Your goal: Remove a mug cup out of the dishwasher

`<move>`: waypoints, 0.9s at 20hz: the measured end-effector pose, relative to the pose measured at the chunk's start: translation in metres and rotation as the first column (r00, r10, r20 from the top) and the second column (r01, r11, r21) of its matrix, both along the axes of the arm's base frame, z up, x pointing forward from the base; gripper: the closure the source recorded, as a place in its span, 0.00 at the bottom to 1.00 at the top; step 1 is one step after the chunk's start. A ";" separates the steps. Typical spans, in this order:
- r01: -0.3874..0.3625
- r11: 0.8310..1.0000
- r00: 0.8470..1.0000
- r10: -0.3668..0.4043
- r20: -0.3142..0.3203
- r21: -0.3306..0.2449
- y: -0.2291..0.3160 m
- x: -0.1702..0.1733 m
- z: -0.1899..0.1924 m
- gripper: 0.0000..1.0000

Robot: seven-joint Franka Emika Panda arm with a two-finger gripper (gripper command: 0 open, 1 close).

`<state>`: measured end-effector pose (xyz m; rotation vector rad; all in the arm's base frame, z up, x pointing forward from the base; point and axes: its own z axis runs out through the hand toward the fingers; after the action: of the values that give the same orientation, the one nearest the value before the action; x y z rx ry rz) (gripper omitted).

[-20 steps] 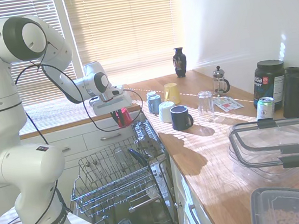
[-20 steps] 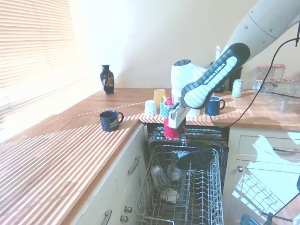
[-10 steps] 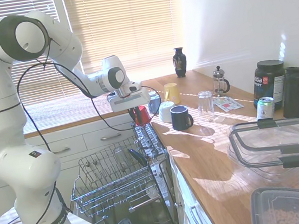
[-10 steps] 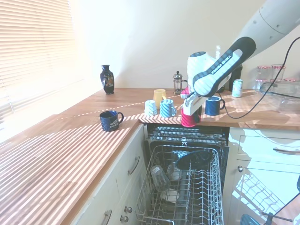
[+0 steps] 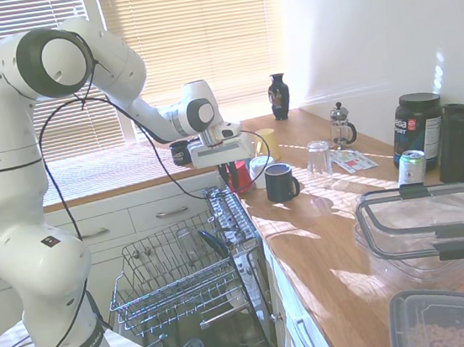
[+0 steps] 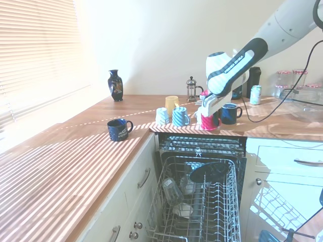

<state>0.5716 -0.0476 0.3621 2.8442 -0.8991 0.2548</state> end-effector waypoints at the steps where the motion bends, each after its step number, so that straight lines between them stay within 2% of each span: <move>1: 0.005 1.000 1.000 -0.005 -0.002 0.001 -0.004 0.006 0.000 1.00; 4: 0.011 1.000 1.000 -0.011 -0.013 0.001 -0.017 0.017 0.003 1.00; 5: 0.016 1.000 1.000 -0.016 -0.018 0.001 -0.020 0.018 0.003 0.00; 8: 0.032 0.999 0.999 -0.033 -0.039 -0.003 -0.029 0.021 -0.004 0.00; 18: 0.054 0.998 0.998 -0.055 -0.037 -0.007 -0.034 0.023 -0.010 0.00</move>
<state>0.5948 -0.0813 0.3522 2.8043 -0.9651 0.1972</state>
